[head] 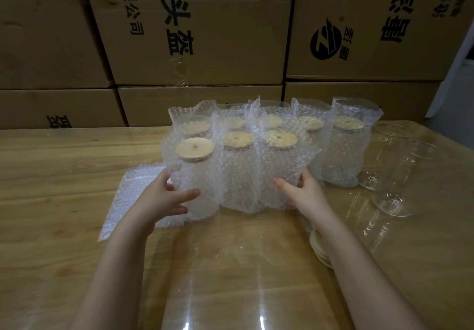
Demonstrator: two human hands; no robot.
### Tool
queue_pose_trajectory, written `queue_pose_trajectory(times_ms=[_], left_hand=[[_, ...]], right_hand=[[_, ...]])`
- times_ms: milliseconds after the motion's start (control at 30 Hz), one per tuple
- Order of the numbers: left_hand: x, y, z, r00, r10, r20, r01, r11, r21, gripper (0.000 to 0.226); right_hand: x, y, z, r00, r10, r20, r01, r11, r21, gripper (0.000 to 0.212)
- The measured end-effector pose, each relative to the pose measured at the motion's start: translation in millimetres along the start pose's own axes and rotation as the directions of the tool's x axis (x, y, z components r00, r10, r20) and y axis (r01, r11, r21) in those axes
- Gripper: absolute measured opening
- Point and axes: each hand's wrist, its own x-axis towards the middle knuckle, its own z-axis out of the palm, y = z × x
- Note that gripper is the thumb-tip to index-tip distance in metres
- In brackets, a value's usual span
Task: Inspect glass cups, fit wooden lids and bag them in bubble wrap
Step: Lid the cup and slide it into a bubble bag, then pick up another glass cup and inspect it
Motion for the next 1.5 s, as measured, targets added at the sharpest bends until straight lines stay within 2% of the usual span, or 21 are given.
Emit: queue_pose_trajectory(times_ms=[233, 333, 433, 533, 600, 667, 733, 800, 833, 900, 967, 1033, 1100, 1167, 1200, 1267, 1333, 1400, 1467, 1500], left_hand=[[-3, 3, 1, 1.000, -0.013, -0.021, 0.014, 1.000, 0.011, 0.063], [-6, 5, 3, 0.999, -0.023, -0.029, 0.025, 0.997, 0.079, 0.063], [-12, 14, 6, 0.999, -0.017, -0.049, 0.031, 0.951, 0.307, 0.053], [-20, 29, 8, 0.992, 0.030, -0.119, 0.058, 0.741, 0.669, 0.042], [-27, 39, 7, 0.985, 0.078, -0.157, 0.062, 0.684, 0.726, 0.037], [-36, 48, 9, 0.991, 0.063, -0.121, 0.039, 0.718, 0.695, 0.036], [-46, 55, 18, 1.000, -0.008, 0.018, -0.006, 0.755, 0.655, 0.033], [-51, 58, 32, 0.980, -0.071, 0.188, -0.056, 0.803, 0.593, 0.029], [-53, 56, 40, 0.963, -0.077, 0.257, -0.081, 0.831, 0.550, 0.026], [-56, 43, 56, 0.942, -0.038, 0.332, -0.123, 0.883, 0.452, 0.021], [-61, 22, 71, 0.940, -0.010, 0.341, -0.111, 0.936, 0.333, 0.017], [-68, -1, 81, 0.941, -0.008, 0.337, -0.062, 0.979, 0.197, 0.016], [-72, -19, 85, 0.947, -0.001, 0.323, -0.035, 0.994, 0.105, 0.016], [-72, -26, 82, 0.963, 0.011, 0.268, -0.019, 0.999, 0.030, 0.017], [-71, -27, 80, 0.973, 0.010, 0.232, -0.008, 1.000, -0.010, 0.018], [-71, -26, 78, 0.983, 0.008, 0.184, 0.002, 0.998, -0.055, 0.018], [-72, -27, 79, 0.985, 0.021, 0.174, -0.009, 0.997, -0.073, 0.018], [-74, -29, 81, 0.985, 0.039, 0.168, -0.027, 0.997, -0.071, 0.018], [-76, -31, 82, 0.987, 0.069, 0.147, -0.062, 0.997, -0.052, 0.019], [-77, -33, 83, 0.988, 0.091, 0.127, -0.085, 0.995, -0.051, 0.020]], right_hand=[[1, 3, 2, 1.000, 0.017, -0.001, -0.017, 0.999, -0.041, 0.066], [3, 5, 4, 1.000, 0.002, 0.008, -0.001, 0.998, -0.058, 0.070], [2, 3, 3, 0.999, 0.013, 0.052, -0.009, 0.997, -0.076, 0.067], [4, -2, -7, 0.995, 0.043, 0.093, -0.037, 0.997, -0.064, 0.064], [4, -8, -19, 0.990, 0.077, 0.116, -0.071, 0.996, -0.059, 0.068], [1, -13, -31, 0.985, 0.099, 0.143, -0.081, 0.989, -0.124, 0.073], [-4, -19, -39, 0.977, 0.107, 0.184, -0.069, 0.977, -0.203, 0.069], [-8, -24, -46, 0.979, 0.097, 0.178, -0.047, 0.963, -0.264, 0.059], [-10, -26, -50, 0.989, 0.060, 0.135, -0.018, 0.956, -0.292, 0.053], [-12, -31, -63, 0.994, -0.108, -0.032, 0.086, 0.909, -0.408, 0.037], [-16, -35, -82, 0.926, -0.313, -0.208, 0.146, 0.809, -0.570, 0.035], [-18, -33, -106, 0.843, -0.436, -0.315, 0.105, 0.707, -0.699, 0.045], [-18, -27, -127, 0.850, -0.374, -0.372, -0.047, 0.649, -0.760, 0.060], [-18, -24, -141, 0.888, -0.200, -0.414, -0.213, 0.620, -0.755, 0.066], [-19, -22, -146, 0.893, -0.149, -0.426, -0.259, 0.603, -0.754, 0.060], [-22, -22, -148, 0.877, -0.176, -0.448, -0.262, 0.606, -0.751, 0.038], [-31, -22, -145, 0.840, -0.290, -0.458, -0.163, 0.670, -0.724, 0.019], [-43, -23, -137, 0.772, -0.422, -0.476, -0.035, 0.720, -0.693, 0.013], [-55, -28, -125, 0.641, -0.526, -0.559, 0.175, 0.810, -0.560, 0.010], [-62, -34, -117, 0.581, -0.525, -0.622, 0.316, 0.850, -0.422, 0.011]])
